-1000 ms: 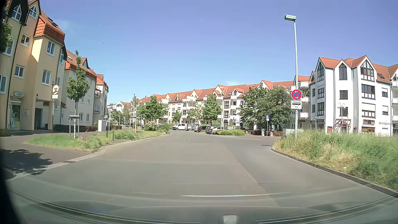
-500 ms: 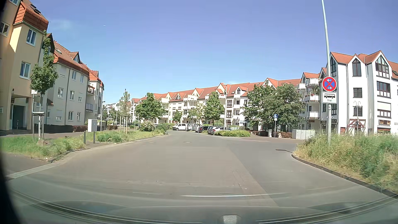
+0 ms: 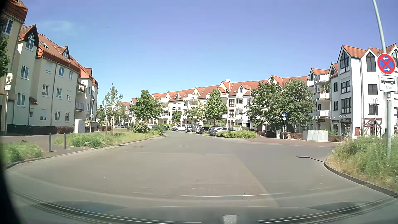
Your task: Follow the waypoints while adhering to traffic rules and regulations
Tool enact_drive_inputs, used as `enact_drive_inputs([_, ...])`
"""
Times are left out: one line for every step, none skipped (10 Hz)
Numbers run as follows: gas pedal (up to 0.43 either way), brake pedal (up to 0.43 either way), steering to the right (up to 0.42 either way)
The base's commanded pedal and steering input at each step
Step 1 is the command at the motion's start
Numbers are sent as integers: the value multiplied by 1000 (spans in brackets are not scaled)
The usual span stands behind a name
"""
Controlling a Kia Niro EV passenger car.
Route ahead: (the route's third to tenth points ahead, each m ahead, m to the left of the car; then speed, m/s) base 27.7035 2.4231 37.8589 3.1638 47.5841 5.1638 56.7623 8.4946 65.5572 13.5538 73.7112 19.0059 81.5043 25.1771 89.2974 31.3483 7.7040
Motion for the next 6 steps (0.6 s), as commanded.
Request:
enact_drive_inputs([0,30,-3])
enact_drive_inputs([0,30,-2])
enact_drive_inputs([20,30,-2])
enact_drive_inputs([20,30,-1])
enact_drive_inputs([28,30,2])
enact_drive_inputs([28,30,7])
